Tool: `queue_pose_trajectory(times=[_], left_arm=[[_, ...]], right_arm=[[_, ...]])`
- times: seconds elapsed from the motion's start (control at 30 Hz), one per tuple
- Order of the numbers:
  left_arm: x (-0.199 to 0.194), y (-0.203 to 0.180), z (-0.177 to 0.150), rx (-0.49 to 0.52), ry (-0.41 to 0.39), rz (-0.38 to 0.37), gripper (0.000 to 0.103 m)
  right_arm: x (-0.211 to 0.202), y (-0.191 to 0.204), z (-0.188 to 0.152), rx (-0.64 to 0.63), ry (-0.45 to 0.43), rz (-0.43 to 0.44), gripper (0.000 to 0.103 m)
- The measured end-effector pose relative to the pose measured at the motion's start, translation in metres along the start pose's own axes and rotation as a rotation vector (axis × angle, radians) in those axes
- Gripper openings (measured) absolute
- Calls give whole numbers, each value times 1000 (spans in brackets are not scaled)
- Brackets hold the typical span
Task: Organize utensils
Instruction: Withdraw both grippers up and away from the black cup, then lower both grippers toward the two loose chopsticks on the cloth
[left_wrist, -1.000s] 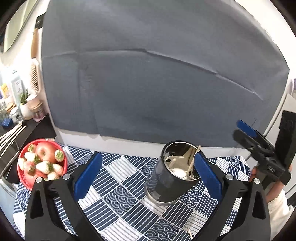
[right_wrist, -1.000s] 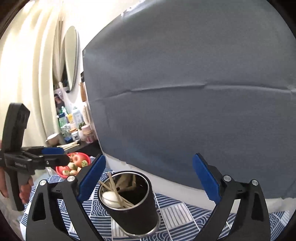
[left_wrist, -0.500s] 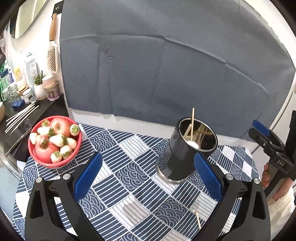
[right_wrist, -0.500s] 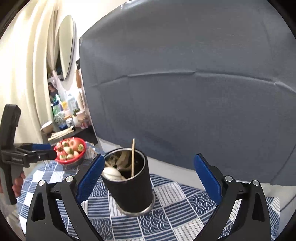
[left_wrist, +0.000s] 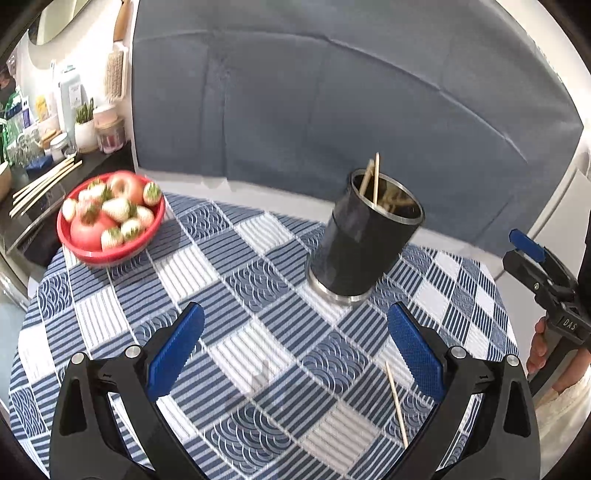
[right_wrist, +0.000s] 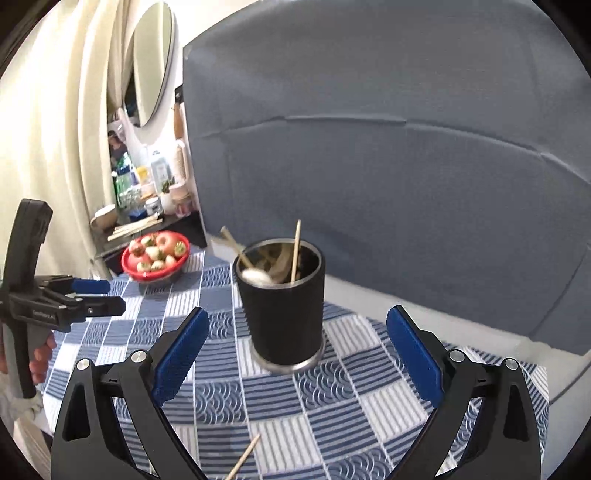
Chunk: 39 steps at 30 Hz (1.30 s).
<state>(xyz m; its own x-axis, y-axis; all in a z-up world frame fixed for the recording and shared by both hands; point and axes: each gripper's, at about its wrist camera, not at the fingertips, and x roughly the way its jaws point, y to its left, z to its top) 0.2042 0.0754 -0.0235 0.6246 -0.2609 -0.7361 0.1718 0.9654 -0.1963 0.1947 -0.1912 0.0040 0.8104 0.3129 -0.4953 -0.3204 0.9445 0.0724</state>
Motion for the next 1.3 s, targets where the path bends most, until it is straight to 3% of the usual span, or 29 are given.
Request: queue_pose_trajectory(times=[0.33,0.7,1.0,1.3], left_arm=[[-23,0,-35,29,15,-15,97],[-36,-6,-75,74,83,-45,97],[-33,-26,-106,213,172,-98,97],[-17,-42,-131,376,288,-198,97]], right_arm=[[-24,20,-30,0,56,1,93],[-38,36,-63,-1,135,-29,93],[-34,43,-91,23,218,-28,93],[-17,49,-111,7,318,-19,93]])
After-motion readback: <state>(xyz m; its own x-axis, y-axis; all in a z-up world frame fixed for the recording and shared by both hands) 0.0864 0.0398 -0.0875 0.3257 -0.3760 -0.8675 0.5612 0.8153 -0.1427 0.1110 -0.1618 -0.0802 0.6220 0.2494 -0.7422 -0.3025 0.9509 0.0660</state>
